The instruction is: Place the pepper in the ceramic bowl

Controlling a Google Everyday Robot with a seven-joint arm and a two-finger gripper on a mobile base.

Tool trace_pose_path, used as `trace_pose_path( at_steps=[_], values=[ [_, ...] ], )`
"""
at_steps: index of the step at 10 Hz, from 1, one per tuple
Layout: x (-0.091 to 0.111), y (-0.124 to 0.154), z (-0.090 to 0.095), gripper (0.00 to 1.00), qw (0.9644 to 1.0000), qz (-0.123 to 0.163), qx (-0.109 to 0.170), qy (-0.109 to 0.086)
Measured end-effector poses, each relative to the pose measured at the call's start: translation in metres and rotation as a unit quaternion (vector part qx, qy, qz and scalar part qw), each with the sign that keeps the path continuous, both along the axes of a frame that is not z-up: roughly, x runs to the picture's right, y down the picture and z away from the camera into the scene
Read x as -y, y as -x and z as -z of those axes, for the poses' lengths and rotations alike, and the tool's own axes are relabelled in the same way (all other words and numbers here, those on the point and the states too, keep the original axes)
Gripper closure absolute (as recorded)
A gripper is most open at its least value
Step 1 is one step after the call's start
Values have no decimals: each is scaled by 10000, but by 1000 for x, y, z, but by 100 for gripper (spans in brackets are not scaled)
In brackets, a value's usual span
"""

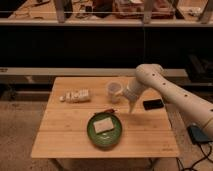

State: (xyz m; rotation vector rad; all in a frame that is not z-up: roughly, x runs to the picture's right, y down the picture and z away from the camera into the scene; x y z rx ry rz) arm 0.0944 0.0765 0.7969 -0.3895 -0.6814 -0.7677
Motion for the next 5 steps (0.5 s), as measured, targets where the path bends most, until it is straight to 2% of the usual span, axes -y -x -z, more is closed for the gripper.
trace_pose_path(
  at_steps=[2, 4, 5],
  values=[
    [-7, 12, -9, 24, 9981, -471, 233, 310],
    [-16, 17, -21, 24, 9957, -682, 315, 546],
    [-21, 18, -28, 24, 9949, -693, 321, 654]
  ],
)
